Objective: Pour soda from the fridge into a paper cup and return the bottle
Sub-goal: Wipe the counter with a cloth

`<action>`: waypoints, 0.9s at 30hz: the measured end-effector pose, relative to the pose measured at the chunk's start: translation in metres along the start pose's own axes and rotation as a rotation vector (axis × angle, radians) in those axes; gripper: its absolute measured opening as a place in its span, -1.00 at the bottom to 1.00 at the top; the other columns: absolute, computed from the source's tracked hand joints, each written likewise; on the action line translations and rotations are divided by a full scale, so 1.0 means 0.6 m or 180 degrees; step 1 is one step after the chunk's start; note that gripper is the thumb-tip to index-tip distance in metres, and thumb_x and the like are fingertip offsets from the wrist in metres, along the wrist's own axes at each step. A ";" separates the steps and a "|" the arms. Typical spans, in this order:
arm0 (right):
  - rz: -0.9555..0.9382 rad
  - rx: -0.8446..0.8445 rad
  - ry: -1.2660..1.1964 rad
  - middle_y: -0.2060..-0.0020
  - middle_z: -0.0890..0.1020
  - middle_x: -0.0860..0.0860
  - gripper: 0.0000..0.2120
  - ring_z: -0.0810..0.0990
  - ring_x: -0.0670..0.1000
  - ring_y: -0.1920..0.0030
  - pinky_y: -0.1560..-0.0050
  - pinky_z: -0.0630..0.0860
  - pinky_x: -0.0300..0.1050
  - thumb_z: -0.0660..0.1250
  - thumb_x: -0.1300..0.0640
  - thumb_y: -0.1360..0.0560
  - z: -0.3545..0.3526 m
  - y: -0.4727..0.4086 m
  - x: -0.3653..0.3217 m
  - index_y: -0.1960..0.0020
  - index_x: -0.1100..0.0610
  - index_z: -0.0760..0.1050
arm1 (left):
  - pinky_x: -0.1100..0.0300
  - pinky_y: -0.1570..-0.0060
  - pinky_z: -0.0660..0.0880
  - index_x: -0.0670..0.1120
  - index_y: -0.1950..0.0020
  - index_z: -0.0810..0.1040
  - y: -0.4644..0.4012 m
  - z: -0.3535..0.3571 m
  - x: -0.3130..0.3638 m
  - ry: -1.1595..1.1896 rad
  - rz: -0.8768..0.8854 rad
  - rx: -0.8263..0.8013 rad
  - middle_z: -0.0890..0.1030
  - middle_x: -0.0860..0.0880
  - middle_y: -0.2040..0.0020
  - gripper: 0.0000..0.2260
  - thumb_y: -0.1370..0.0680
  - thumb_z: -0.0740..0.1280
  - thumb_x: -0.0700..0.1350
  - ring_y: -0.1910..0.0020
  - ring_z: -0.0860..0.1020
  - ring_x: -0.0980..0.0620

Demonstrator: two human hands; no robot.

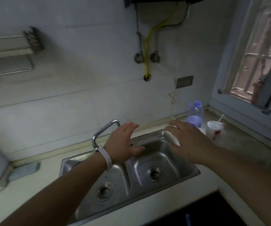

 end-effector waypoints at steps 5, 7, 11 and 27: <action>-0.0391 -0.0077 -0.0080 -0.51 0.16 -0.04 -0.49 0.16 0.01 -0.46 -0.39 0.15 -0.02 0.19 -0.08 -0.56 0.011 -0.027 -0.113 -0.47 -0.02 0.21 | -0.15 -0.39 0.32 0.00 -0.48 0.34 0.105 -0.089 -0.071 -0.0428 -0.0425 0.0171 0.35 -0.09 -0.49 -0.19 -0.32 0.18 0.41 -0.45 0.33 -0.11; -0.0579 -0.0083 -0.0055 -0.51 0.15 -0.04 -0.50 0.15 0.01 -0.46 -0.39 0.14 -0.02 0.18 -0.08 -0.56 0.018 -0.035 -0.163 -0.47 -0.03 0.20 | -0.13 -0.39 0.31 0.04 -0.48 0.32 0.149 -0.117 -0.103 -0.0624 -0.0579 0.0180 0.34 -0.11 -0.49 -0.20 -0.32 0.17 0.40 -0.45 0.32 -0.13; -0.0943 -0.0066 -0.0044 -0.48 0.21 -0.03 -0.51 0.19 0.02 -0.44 -0.38 0.17 -0.02 0.21 -0.07 -0.54 0.040 -0.056 -0.270 -0.44 -0.03 0.25 | -0.13 -0.41 0.27 0.09 -0.50 0.25 0.244 -0.163 -0.170 -0.0920 -0.0890 0.0172 0.27 -0.07 -0.54 -0.28 -0.41 0.35 0.30 -0.48 0.27 -0.13; -0.2034 -0.0571 -0.0224 -0.51 0.14 -0.06 -0.48 0.14 -0.01 -0.46 -0.42 0.13 -0.04 0.16 -0.12 -0.56 0.193 -0.044 -0.848 -0.49 -0.05 0.19 | -0.07 -0.38 0.27 0.07 -0.48 0.28 0.771 -0.392 -0.450 -0.1097 -0.2181 0.0402 0.28 -0.06 -0.53 -0.21 -0.32 0.17 0.40 -0.49 0.26 -0.12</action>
Point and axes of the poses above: each hand's wrist, its own y-axis away from the middle knuckle, its own z-axis out of the palm, x = y × z, the point moved 9 cm from there along -y, towards the middle knuckle
